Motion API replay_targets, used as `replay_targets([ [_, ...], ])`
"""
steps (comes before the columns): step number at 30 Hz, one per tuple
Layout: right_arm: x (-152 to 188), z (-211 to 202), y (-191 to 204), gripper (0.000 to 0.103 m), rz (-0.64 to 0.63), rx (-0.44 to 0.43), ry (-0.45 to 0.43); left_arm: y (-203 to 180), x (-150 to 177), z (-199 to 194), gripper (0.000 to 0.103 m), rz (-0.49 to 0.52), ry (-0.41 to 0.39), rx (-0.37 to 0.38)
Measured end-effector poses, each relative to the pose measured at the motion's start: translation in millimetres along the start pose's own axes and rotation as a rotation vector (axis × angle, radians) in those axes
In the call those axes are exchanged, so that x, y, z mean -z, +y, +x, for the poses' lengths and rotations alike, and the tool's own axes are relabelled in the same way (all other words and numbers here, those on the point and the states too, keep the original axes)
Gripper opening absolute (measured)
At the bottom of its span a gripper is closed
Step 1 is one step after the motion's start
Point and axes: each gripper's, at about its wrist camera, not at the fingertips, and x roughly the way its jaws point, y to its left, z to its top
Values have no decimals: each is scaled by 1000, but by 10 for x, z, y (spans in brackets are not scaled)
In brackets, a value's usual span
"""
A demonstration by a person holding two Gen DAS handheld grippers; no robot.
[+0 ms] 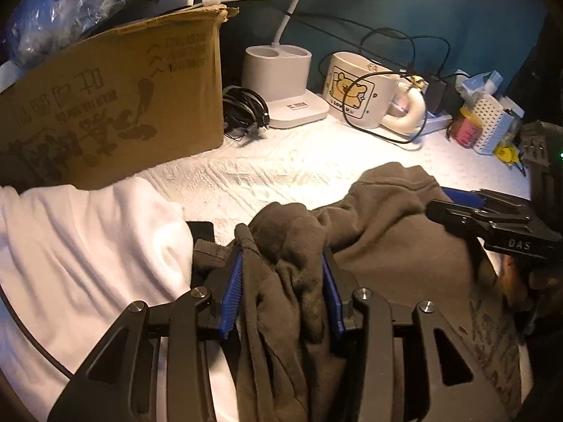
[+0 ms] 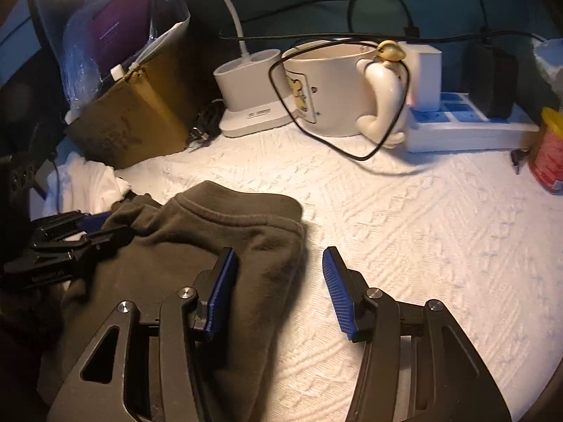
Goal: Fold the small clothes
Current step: 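Press the folded shirt flat with both grippers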
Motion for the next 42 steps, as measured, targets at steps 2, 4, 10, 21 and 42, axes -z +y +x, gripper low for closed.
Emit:
replay_targets([
  [2,8,-1,-8,55,-5,42,0,-10,-19,-7,42,5,-18,-30],
  [4,38,-36,-24,55,-3,56,-2,-15,-30,4,42,6,-27,-46],
  [10,104,-122,-65,55,12,113,-7,-61,-24,-49,42,25,-61,-99],
  [21,277,-398,-95,55,56,161,-18,126,63,-434,42,-102,-158,-105],
  [42,844,-887,314,55,5,99,-15,-398,806,-737,42,-35,-3,119],
])
